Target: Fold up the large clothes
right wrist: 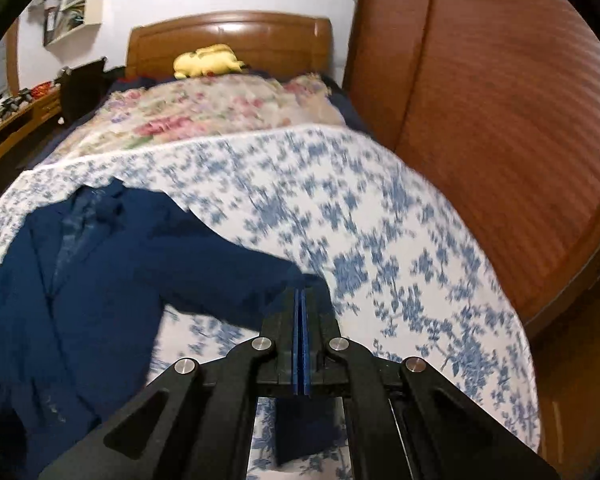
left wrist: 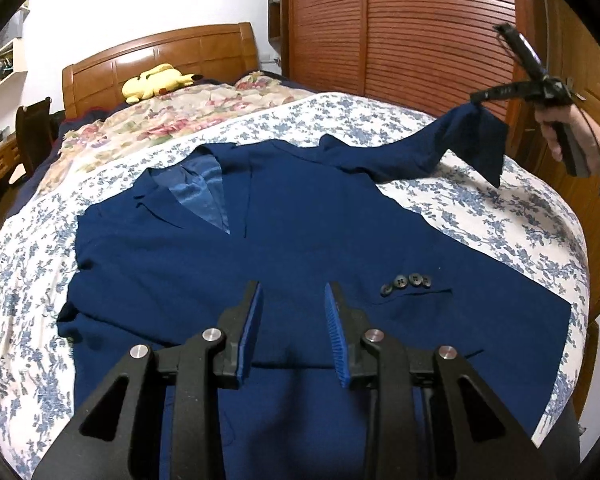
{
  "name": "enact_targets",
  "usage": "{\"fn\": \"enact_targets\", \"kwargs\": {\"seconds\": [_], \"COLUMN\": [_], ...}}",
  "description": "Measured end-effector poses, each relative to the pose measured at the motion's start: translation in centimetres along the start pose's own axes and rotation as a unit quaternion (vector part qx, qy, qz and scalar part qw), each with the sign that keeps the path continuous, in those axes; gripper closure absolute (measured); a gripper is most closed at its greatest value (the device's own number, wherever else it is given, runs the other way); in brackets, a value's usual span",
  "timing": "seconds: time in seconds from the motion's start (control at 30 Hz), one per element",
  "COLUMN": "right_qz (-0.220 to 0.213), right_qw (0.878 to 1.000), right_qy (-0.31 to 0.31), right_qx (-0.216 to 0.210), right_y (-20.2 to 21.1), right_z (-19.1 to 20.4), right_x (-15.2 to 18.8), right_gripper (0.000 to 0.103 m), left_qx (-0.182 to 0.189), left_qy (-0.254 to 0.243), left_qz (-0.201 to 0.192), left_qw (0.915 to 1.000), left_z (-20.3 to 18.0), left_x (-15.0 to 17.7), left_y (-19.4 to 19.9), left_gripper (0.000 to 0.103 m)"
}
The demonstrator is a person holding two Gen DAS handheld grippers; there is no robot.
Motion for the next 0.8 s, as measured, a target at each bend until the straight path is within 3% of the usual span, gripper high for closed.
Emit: {"fn": "enact_targets", "kwargs": {"seconds": [0.27, 0.47, 0.6, 0.8], "right_qz": [-0.073, -0.132, -0.146, -0.134], "right_qw": [0.996, 0.986, 0.979, 0.974], "right_qy": [0.037, 0.081, 0.103, 0.120], "right_qx": [-0.016, -0.062, -0.095, -0.135], "right_y": [9.2, 15.4, 17.4, 17.7], "right_z": [5.7, 13.0, 17.6, 22.4], "right_x": [-3.7, -5.5, -5.4, -3.3], "right_gripper": [0.102, 0.102, 0.102, 0.102], "left_qx": [-0.008, -0.021, -0.028, -0.042], "left_qy": [0.011, 0.018, 0.028, 0.045], "left_qz": [-0.021, -0.037, -0.046, -0.055], "left_qw": [0.9997, 0.9989, 0.9981, 0.9966], "left_z": [2.2, 4.4, 5.9, 8.2], "left_x": [-0.3, -0.4, -0.4, -0.4], "left_y": [3.2, 5.6, 6.9, 8.2], "left_gripper": [0.070, 0.070, 0.070, 0.070]}}
Point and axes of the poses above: each gripper's, at about its wrist camera, not at the fingertips, and y roughly against the way its jaws point, z to its left, x to its underside, the point moved 6 cm from there along -y, roughly the way its jaws point, and after that the axes turned 9 degrees about -z, right-handed, at the moved point
